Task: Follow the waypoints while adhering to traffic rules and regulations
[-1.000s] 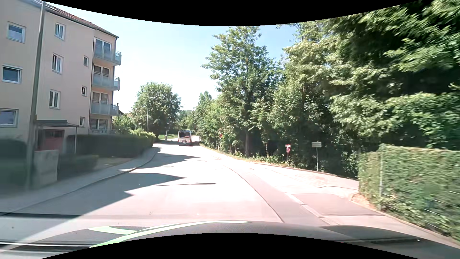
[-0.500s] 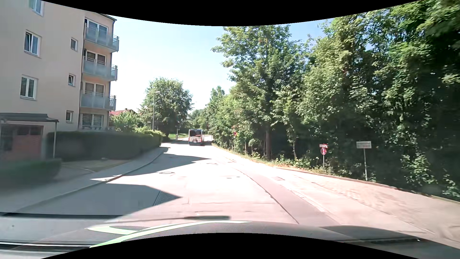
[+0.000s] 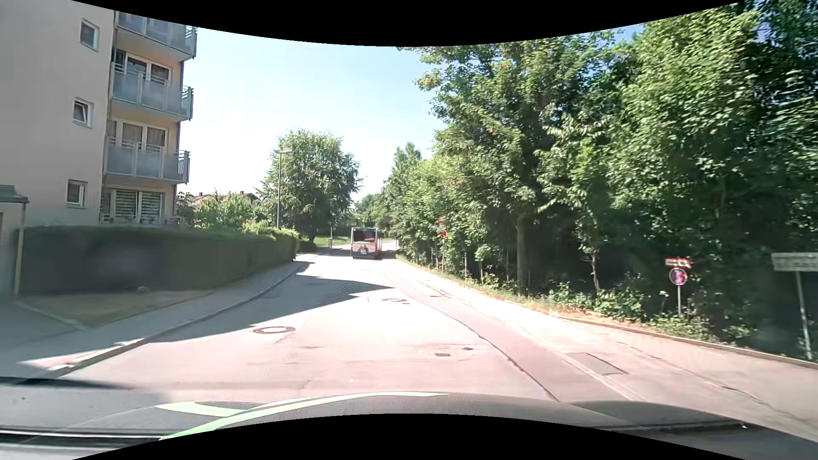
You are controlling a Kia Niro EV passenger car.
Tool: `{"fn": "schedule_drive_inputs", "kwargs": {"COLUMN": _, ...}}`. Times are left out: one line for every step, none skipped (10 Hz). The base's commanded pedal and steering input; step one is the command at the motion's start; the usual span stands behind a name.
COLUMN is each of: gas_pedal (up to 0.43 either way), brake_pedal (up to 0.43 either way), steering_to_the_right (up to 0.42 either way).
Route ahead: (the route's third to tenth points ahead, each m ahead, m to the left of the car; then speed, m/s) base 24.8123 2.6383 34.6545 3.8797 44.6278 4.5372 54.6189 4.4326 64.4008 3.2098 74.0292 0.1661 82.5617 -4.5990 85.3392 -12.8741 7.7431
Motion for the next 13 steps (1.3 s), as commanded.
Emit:
{"fn": "schedule_drive_inputs", "kwargs": {"gas_pedal": 0.0, "brake_pedal": 0.0, "steering_to_the_right": -0.055}}
{"fn": "schedule_drive_inputs", "kwargs": {"gas_pedal": 0.0, "brake_pedal": 0.0, "steering_to_the_right": -0.054}}
{"fn": "schedule_drive_inputs", "kwargs": {"gas_pedal": 0.0, "brake_pedal": 0.0, "steering_to_the_right": -0.053}}
{"fn": "schedule_drive_inputs", "kwargs": {"gas_pedal": 0.0, "brake_pedal": 0.0, "steering_to_the_right": -0.052}}
{"fn": "schedule_drive_inputs", "kwargs": {"gas_pedal": 0.0, "brake_pedal": 0.0, "steering_to_the_right": -0.05}}
{"fn": "schedule_drive_inputs", "kwargs": {"gas_pedal": 0.0, "brake_pedal": 0.0, "steering_to_the_right": -0.048}}
{"fn": "schedule_drive_inputs", "kwargs": {"gas_pedal": 0.0, "brake_pedal": 0.0, "steering_to_the_right": -0.048}}
{"fn": "schedule_drive_inputs", "kwargs": {"gas_pedal": 0.0, "brake_pedal": 0.0, "steering_to_the_right": -0.046}}
{"fn": "schedule_drive_inputs", "kwargs": {"gas_pedal": 0.0, "brake_pedal": 0.0, "steering_to_the_right": -0.036}}
{"fn": "schedule_drive_inputs", "kwargs": {"gas_pedal": 0.0, "brake_pedal": 0.0, "steering_to_the_right": -0.026}}
{"fn": "schedule_drive_inputs", "kwargs": {"gas_pedal": 0.0, "brake_pedal": 0.0, "steering_to_the_right": -0.017}}
{"fn": "schedule_drive_inputs", "kwargs": {"gas_pedal": 0.0, "brake_pedal": 0.0, "steering_to_the_right": -0.016}}
{"fn": "schedule_drive_inputs", "kwargs": {"gas_pedal": 0.0, "brake_pedal": 0.0, "steering_to_the_right": -0.01}}
